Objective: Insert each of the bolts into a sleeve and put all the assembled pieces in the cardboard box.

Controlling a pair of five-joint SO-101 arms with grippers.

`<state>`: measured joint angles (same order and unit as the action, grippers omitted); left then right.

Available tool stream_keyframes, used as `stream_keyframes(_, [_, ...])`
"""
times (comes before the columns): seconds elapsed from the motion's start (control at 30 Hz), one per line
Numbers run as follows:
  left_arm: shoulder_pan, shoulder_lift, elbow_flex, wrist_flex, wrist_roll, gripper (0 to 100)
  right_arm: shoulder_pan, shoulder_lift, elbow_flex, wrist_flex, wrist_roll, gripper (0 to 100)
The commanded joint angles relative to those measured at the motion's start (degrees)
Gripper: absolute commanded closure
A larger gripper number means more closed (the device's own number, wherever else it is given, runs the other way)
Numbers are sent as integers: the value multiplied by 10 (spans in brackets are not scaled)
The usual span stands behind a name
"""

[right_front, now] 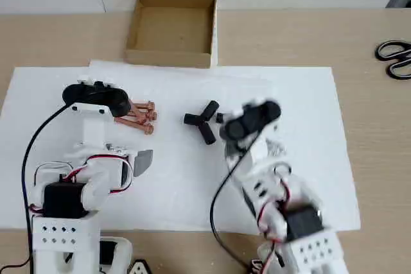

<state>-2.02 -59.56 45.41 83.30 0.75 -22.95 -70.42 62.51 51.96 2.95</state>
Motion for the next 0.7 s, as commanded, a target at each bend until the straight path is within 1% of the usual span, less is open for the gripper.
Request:
stream_keyframes(0.0, [-4, -5, -30, 1, -1, 712, 6, 153, -195, -3, 8, 995])
stream_keyframes(0.1, [-4, -5, -32, 1, -1, 712, 5, 287, -337, -4, 7, 995])
stream_keyframes(0.2, [-4, -5, -32, 1, -1, 712, 8, 419, -461, -50, 4, 995])
stream_keyframes(0.37, [-4, -5, -29, 3, -1, 712, 19, 618, -607, -188, 4, 995])
stream_keyframes(0.67, [-5, -5, -28, 4, -1, 712, 18, 908, -770, -432, 4, 995])
